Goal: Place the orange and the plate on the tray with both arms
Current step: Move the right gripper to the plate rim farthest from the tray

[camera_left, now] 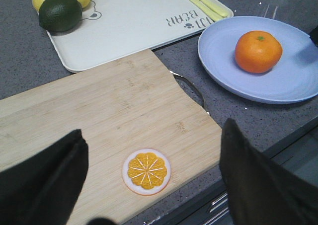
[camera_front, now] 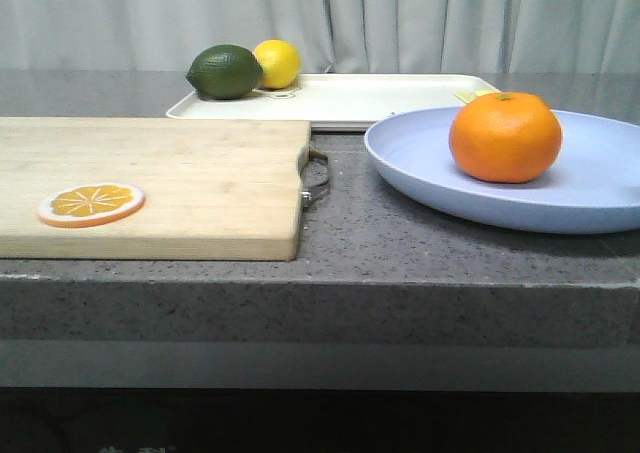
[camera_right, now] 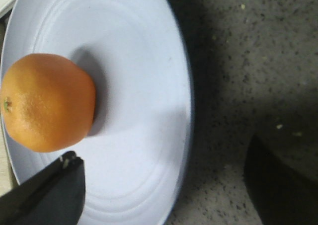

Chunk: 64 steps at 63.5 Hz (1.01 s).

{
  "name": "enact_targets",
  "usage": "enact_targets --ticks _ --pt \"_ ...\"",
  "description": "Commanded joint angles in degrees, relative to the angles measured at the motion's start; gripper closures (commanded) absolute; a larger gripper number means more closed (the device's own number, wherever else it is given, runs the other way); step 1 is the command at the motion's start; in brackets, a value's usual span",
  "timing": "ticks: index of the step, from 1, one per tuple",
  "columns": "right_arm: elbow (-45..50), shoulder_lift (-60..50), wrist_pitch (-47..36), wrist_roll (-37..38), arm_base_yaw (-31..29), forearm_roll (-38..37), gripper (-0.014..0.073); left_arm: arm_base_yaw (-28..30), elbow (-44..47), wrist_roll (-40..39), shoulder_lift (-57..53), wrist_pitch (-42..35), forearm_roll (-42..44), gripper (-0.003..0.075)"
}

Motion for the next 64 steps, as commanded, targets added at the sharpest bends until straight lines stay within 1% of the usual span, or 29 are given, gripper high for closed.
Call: enact_targets --ticks 1,11,15,21,24,25,26,27,28,33,37,44,51,55,64 --pt "-1.26 0.24 1.03 -2.55 -0.29 5.51 -0.0059 0.14 -1.48 -0.57 -0.08 -4.70 0.15 0.0194" --pt "-1.26 2.49 1.13 -2.88 1.12 6.17 -0.0058 0.14 -1.48 -0.57 -0.08 -5.19 0.15 0.0194" --pt "-1.32 2.73 1.27 -3.07 1.66 6.23 -0.0034 0.14 -1.48 -0.57 -0.08 -5.41 0.15 0.0194" --pt "-1.32 2.77 1.20 -3.31 1.97 6.35 0.0078 0.14 -1.48 -0.57 -0.08 -6.09 0.15 0.0194" --pt "-1.32 2.77 1.25 -3.31 1.97 6.35 0.0158 0.14 -1.48 -0.57 -0.08 -6.20 0.15 0.0194" --pt "-1.32 2.77 1.25 -3.31 1.97 6.35 0.0169 0.14 -1.48 -0.57 -0.08 -6.20 0.15 0.0194" --pt "-1.32 2.77 1.25 -3.31 1.97 6.35 0.0202 0.14 -1.48 -0.57 -0.08 -6.20 0.15 0.0194" --pt "-1.32 2.77 1.25 -3.31 1.97 6.35 0.0214 0.14 -1.48 -0.57 -0.08 -6.20 0.15 0.0194" --pt "-1.32 2.77 1.19 -3.31 1.97 6.35 0.0246 0.14 -1.48 -0.57 -0.08 -6.20 0.15 0.0194" --pt "-1.32 2.77 0.89 -3.31 1.97 6.35 0.0357 0.14 -1.48 -0.57 -0.08 -6.20 0.15 0.0194" --pt "-1.32 2.77 0.49 -3.31 1.97 6.35 0.0434 0.14 -1.48 -0.57 -0.08 -6.20 0.15 0.0194" --pt "-1.32 2.77 0.21 -3.26 1.91 6.35 0.0540 0.14 -1.48 -0.57 -0.08 -6.20 0.15 0.0194" --pt "-1.32 2.77 -0.16 -3.21 1.91 6.41 0.0618 0.14 -1.48 -0.57 -0.08 -6.20 0.15 0.0194" --pt "-1.32 2.77 -0.33 -3.21 1.91 6.41 0.0648 0.14 -1.48 -0.57 -0.08 -6.20 0.15 0.0194" --pt "-1.32 2.77 -0.30 -3.21 1.91 7.51 0.0655 0.14 -1.48 -0.57 -0.08 -6.20 0.15 0.0194"
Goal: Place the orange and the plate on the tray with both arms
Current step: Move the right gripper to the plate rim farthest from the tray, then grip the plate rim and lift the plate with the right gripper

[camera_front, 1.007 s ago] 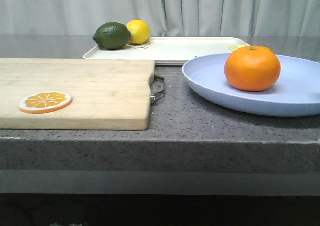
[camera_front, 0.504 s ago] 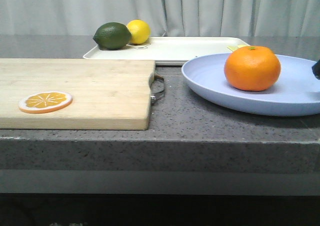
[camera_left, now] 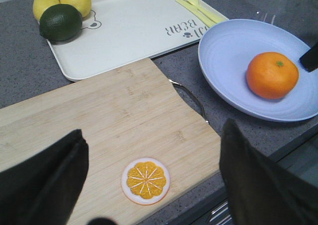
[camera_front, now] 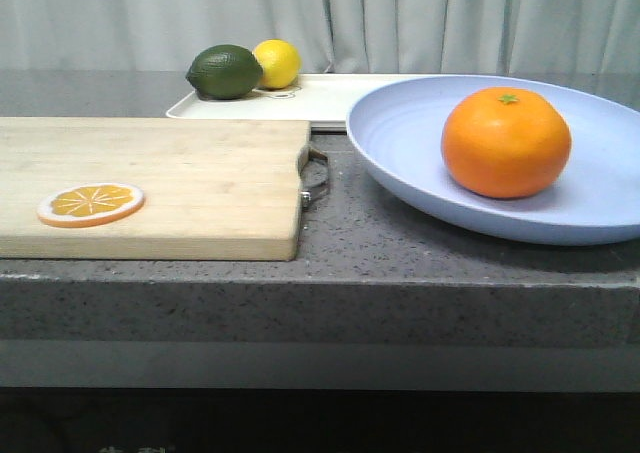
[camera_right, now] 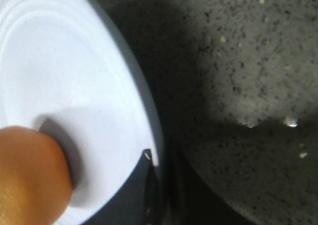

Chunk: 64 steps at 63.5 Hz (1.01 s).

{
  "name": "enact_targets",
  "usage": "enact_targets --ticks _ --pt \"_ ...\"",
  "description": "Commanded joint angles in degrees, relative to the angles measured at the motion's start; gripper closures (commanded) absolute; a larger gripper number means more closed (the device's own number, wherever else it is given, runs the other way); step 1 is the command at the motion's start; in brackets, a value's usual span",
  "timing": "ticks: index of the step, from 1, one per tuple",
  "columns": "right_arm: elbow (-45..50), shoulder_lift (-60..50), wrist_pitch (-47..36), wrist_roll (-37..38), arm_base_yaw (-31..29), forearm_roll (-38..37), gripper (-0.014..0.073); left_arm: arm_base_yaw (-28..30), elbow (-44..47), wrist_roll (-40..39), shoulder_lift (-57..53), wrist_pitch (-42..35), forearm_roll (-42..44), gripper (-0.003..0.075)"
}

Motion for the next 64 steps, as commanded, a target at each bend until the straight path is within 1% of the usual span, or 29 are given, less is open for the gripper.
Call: enact_targets --ticks 1,20,30,38,46,57,64 --pt "-1.32 -1.70 1.14 -0.58 -0.12 5.23 0.0655 0.14 -1.61 -0.57 -0.08 -4.44 0.15 0.0194" --pt "-1.37 -1.70 2.40 -0.43 -0.12 8.58 0.0655 0.14 -1.61 -0.57 -0.08 -4.44 0.15 0.0194" --pt "-3.68 -1.70 2.89 4.68 -0.05 8.72 0.0655 0.14 -1.61 -0.57 -0.08 -4.44 0.15 0.0194" --pt "-8.59 -1.63 2.77 10.70 0.90 4.02 0.0655 0.14 -1.61 -0.57 -0.08 -4.44 0.15 0.0194" --pt "-15.85 -0.15 2.64 17.87 4.00 -2.03 0.0655 0.14 -1.61 -0.57 -0.08 -4.68 0.15 0.0194" --pt "-26.92 5.66 3.16 26.10 9.07 -8.05 0.0655 0.14 -1.61 -0.57 -0.08 -5.01 0.15 0.0194" --pt "-34.51 10.73 3.78 30.07 11.88 -9.48 0.0655 0.14 -1.61 -0.57 -0.08 -5.12 0.15 0.0194"
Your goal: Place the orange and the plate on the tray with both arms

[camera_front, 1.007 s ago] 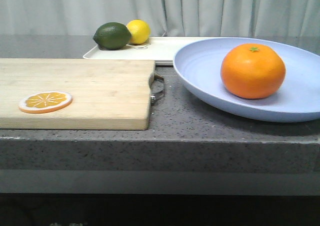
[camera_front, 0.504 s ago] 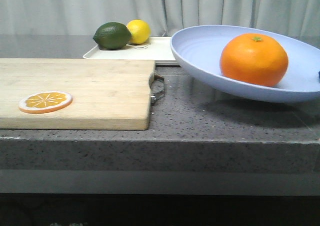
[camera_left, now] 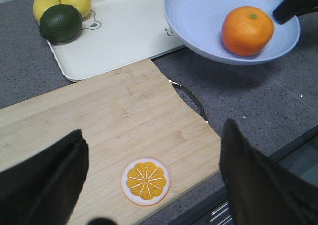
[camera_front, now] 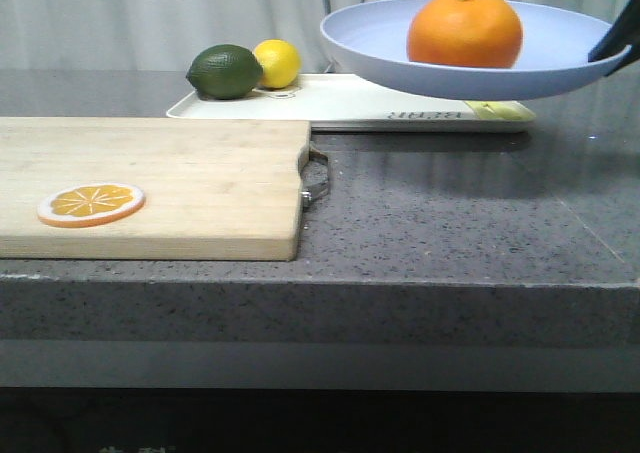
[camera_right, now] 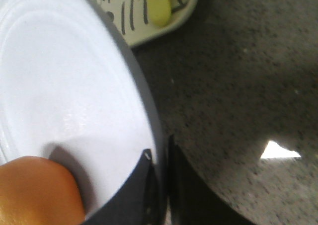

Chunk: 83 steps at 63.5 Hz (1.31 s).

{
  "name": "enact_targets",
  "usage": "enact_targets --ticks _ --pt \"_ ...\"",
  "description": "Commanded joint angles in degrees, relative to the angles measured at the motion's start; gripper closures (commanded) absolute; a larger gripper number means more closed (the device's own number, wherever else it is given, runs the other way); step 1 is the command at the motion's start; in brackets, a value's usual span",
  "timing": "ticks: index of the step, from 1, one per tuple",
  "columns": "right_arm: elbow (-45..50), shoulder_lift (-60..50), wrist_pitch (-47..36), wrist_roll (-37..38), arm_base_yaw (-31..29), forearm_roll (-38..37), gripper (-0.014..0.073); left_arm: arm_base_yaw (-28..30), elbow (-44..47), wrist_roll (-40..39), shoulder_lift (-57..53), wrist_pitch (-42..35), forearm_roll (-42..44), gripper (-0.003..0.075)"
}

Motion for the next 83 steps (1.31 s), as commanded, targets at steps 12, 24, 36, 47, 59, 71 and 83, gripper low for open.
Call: enact_targets --ticks 12,24,36,47,59,71,83 --pt "-20.93 11.07 1.48 9.21 5.83 -0.01 0.0655 0.14 -1.61 -0.55 -0.08 -4.99 0.15 0.0194" --pt "-37.38 22.52 3.98 16.33 9.00 -5.45 0.0655 0.14 -1.61 -0.55 -0.08 -4.99 0.15 0.0194" --pt "-53.19 33.09 7.42 22.60 10.75 -10.72 0.0655 0.14 -1.61 -0.55 -0.08 -4.99 0.15 0.0194" --pt "-62.31 39.23 9.19 23.16 10.81 -11.83 0.0655 0.14 -1.61 -0.55 -0.08 -4.99 0.15 0.0194" --pt "-64.43 41.23 9.45 23.58 10.81 -11.74 0.0643 0.14 -1.61 -0.55 -0.08 -4.99 0.15 0.0194" --pt "-64.43 41.43 9.46 23.58 10.81 -11.82 0.0433 0.14 -1.61 -0.55 -0.08 -5.11 0.15 0.0194" --pt "-65.93 41.19 11.27 23.52 10.81 -11.86 0.0189 0.14 -1.61 -0.55 -0.08 -5.11 0.15 0.0194"
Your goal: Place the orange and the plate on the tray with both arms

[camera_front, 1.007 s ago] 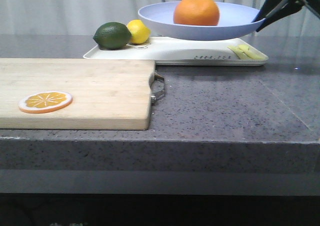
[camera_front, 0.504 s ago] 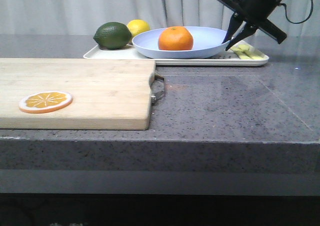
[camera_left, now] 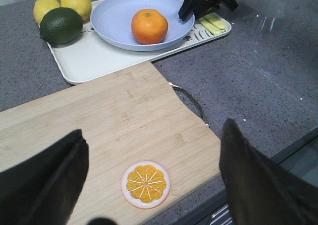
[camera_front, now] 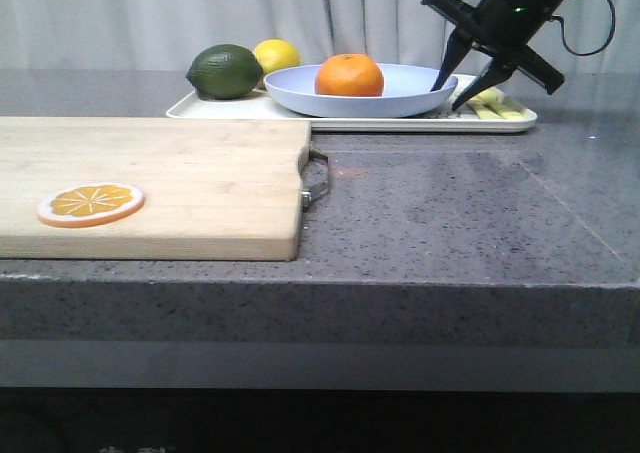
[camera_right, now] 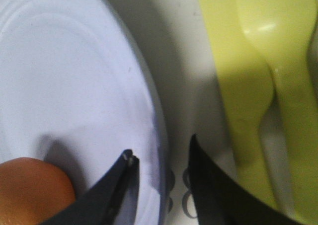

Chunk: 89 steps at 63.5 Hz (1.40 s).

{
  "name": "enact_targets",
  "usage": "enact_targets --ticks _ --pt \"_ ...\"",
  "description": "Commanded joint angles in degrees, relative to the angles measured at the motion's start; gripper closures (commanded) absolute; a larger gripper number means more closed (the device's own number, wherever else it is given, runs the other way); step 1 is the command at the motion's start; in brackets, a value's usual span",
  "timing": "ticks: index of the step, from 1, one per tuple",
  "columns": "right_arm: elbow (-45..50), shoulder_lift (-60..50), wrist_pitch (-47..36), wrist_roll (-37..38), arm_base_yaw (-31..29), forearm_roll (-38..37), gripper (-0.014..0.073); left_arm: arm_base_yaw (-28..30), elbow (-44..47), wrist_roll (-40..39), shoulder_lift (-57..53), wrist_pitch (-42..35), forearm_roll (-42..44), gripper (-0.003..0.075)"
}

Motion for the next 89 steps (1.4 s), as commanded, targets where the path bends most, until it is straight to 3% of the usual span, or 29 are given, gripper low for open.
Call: enact_targets --ticks 1,20,28,41,51,65,89 --pt "-3.24 -4.34 -0.24 -0.26 -0.12 1.57 0.0185 0.14 -1.61 -0.55 -0.08 -4.55 0.15 0.0194" --pt "-12.42 -6.95 9.10 -0.38 -0.12 -3.87 0.0183 0.14 -1.61 -0.55 -0.08 -4.55 0.38 0.0194" --pt "-12.92 -10.33 9.09 -2.44 -0.11 -3.94 0.0194 0.14 -1.61 -0.55 -0.08 -4.55 0.41 0.0194" --pt "-9.89 -19.49 9.14 -11.04 -0.06 -5.60 0.0277 0.14 -1.61 -0.55 -0.08 -4.55 0.53 0.0194" --pt "1.31 -29.88 9.09 -14.98 -0.06 -10.11 0.0277 0.14 -1.61 -0.55 -0.08 -4.55 0.63 0.0194" --pt "23.56 -44.95 7.43 -23.99 -0.06 -10.53 0.0277 0.14 -1.61 -0.55 -0.08 -4.55 0.63 0.0194" --pt "58.08 -73.05 -7.21 -26.94 -0.06 -18.08 0.0277 0.14 -1.61 -0.55 -0.08 -4.55 0.63 0.0194"
